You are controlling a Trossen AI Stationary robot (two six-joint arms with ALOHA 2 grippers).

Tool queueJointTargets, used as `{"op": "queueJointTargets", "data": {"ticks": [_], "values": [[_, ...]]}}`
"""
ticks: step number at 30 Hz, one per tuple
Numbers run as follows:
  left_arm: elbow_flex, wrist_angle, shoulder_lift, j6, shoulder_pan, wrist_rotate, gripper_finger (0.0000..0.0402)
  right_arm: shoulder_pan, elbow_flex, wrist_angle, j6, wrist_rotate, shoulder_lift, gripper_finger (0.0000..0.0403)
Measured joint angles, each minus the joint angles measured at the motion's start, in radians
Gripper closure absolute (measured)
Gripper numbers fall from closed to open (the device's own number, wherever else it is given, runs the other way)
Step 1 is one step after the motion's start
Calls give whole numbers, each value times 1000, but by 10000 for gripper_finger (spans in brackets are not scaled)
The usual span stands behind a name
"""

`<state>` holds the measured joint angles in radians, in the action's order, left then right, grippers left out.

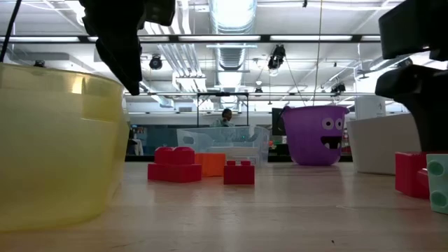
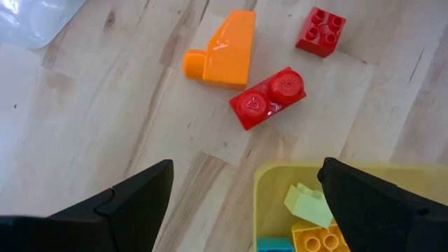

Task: Pick & Place Toys
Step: Put the red game piece into the yellow bin

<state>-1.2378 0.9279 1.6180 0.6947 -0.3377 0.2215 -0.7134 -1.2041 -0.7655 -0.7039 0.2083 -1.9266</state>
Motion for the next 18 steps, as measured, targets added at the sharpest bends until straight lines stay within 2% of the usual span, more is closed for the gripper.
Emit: {"op": "queueJointTargets", "data": {"ticks": [7,14,18], "values": [[0,-4,0,20,-6,0,44,-1,0,6,2,4,8,243],[0,-14,0,12,-12,0,44,1,0,-22,8,60,34,248],[0,-137,-1,-34,-25,12,44,-1,0,-23,-7,100,63,248]]}}
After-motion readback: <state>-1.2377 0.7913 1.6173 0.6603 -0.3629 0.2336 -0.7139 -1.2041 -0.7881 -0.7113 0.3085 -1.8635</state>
